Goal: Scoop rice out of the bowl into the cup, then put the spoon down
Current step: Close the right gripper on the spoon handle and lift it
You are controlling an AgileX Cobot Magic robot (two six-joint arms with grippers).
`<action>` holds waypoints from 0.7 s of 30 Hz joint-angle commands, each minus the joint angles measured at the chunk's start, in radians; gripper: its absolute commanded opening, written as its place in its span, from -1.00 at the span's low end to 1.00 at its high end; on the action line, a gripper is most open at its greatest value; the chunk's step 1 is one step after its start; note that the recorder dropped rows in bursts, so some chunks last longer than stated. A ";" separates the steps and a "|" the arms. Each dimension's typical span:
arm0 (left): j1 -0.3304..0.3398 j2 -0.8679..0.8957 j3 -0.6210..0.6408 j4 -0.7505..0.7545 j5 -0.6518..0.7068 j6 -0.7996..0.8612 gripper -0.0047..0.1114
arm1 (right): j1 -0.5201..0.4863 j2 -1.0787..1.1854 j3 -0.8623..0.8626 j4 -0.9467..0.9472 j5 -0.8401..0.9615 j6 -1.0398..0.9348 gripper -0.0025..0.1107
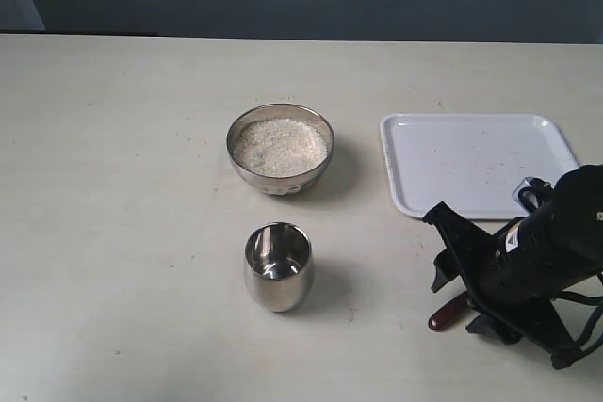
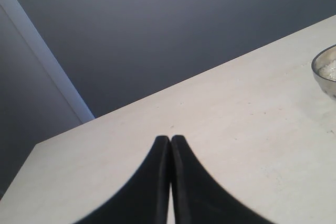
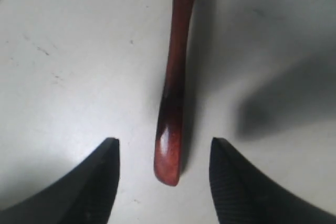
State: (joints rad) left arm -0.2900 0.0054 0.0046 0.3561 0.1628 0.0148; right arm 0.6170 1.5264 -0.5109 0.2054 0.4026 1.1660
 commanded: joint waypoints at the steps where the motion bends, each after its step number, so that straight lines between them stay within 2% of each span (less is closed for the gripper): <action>1: -0.001 -0.005 -0.005 -0.001 -0.006 -0.007 -0.91 | 0.002 0.016 -0.004 -0.004 -0.003 -0.011 -0.07; 21: -0.001 -0.005 -0.005 -0.001 -0.006 -0.007 -0.91 | 0.002 0.054 -0.004 0.006 -0.005 -0.011 -0.07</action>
State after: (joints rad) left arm -0.2900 0.0054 0.0046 0.3561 0.1628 0.0148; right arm 0.6170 1.5785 -0.5125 0.2124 0.3881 1.1627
